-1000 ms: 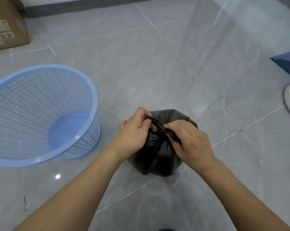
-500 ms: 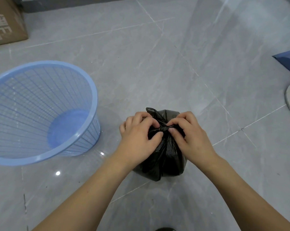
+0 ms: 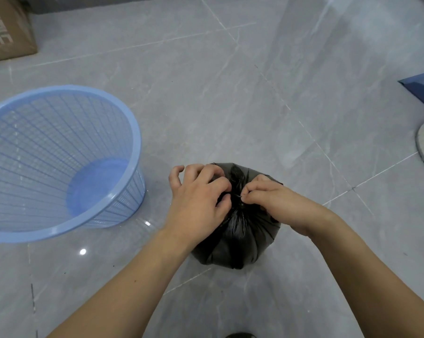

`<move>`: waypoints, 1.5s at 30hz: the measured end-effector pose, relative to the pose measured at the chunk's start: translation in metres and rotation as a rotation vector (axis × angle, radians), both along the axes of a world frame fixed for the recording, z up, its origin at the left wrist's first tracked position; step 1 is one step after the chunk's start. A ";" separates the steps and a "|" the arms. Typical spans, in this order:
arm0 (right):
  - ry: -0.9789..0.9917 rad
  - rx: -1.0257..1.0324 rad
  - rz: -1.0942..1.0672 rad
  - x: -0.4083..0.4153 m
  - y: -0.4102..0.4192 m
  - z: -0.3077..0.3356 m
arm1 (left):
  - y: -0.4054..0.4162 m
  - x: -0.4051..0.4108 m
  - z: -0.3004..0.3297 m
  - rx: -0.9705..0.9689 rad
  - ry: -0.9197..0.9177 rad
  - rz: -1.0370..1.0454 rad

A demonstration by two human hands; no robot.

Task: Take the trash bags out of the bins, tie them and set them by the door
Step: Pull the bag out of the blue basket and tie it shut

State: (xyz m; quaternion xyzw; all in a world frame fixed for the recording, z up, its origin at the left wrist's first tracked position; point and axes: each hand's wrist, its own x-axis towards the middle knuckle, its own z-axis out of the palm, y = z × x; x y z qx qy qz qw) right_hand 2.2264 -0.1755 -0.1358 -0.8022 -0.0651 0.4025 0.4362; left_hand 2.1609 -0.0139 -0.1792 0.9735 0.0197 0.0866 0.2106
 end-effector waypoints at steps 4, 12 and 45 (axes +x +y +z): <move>-0.079 0.007 0.018 0.000 -0.002 -0.003 | -0.003 0.000 0.000 -0.049 -0.017 0.034; -0.375 0.067 -0.066 -0.002 -0.008 -0.016 | 0.003 0.005 0.002 -0.127 0.076 0.009; -0.117 0.192 -0.358 0.000 -0.005 -0.014 | -0.012 -0.007 0.009 -0.125 0.007 0.067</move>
